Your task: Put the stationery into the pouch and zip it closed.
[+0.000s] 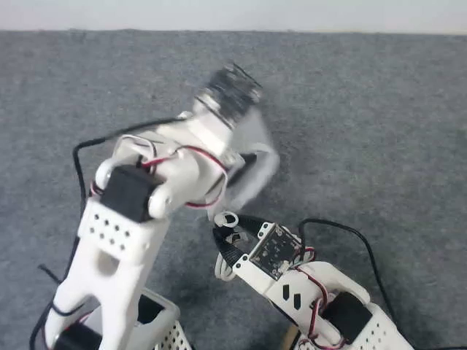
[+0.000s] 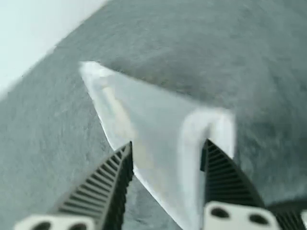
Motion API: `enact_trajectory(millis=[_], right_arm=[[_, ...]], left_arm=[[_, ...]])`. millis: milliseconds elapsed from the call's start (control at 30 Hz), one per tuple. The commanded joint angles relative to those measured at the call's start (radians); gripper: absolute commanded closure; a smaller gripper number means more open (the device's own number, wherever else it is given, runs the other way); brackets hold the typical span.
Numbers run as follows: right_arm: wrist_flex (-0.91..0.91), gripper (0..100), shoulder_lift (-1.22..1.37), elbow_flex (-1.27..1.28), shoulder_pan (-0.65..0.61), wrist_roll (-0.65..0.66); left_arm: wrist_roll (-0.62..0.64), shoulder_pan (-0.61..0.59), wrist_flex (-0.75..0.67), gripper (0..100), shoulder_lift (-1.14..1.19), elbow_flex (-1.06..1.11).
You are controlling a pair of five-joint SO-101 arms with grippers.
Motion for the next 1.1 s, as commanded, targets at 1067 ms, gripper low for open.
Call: enact_trajectory(millis=[1067], right_arm=[[0.133,99.2,-0.025,-0.284,0.363,0.015]], left_arm=[[-0.101,-0.114,0.298,79,-0.442,-0.068]])
